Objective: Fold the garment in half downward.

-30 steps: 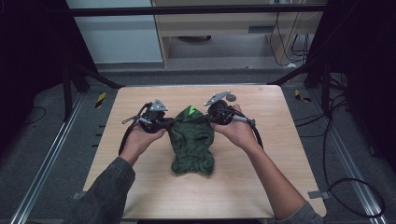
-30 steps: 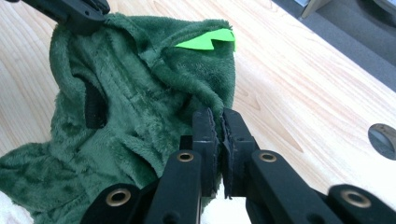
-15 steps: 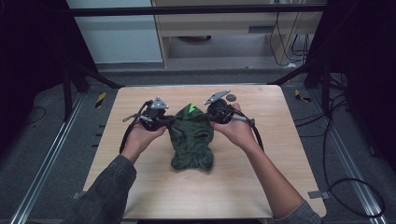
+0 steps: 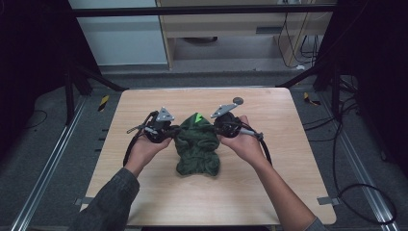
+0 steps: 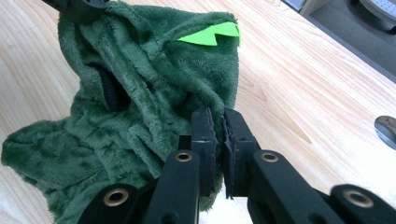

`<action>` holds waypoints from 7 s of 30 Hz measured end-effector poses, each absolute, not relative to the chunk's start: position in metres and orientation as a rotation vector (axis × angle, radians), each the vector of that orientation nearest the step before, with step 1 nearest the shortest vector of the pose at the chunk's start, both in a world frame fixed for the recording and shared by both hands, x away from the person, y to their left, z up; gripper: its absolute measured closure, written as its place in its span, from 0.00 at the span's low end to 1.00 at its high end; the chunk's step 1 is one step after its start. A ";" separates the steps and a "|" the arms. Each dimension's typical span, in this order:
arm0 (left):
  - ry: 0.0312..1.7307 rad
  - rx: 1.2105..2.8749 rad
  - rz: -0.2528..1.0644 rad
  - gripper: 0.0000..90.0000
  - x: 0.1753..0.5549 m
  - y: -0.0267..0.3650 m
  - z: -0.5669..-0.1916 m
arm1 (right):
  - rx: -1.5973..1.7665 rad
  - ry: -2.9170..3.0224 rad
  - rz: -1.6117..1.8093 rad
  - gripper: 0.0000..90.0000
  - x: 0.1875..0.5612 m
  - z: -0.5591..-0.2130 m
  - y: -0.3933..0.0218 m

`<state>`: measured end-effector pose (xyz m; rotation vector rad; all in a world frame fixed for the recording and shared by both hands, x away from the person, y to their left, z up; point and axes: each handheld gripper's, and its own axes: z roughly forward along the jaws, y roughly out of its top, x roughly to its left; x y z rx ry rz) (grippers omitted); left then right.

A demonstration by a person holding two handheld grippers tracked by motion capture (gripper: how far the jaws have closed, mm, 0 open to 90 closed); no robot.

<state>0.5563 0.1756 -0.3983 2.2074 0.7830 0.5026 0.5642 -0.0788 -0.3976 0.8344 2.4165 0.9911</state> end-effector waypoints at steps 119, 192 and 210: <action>0.756 2.154 0.504 0.83 0.462 0.183 -0.483 | 0.710 2.479 0.964 0.77 0.460 -0.467 -0.085; 0.884 2.129 0.426 0.19 0.445 0.199 -0.478 | 0.991 2.410 0.956 0.11 0.454 -0.466 -0.135; 0.944 2.133 0.414 0.08 0.455 0.229 -0.480 | 1.211 2.336 0.953 0.07 0.458 -0.468 -0.194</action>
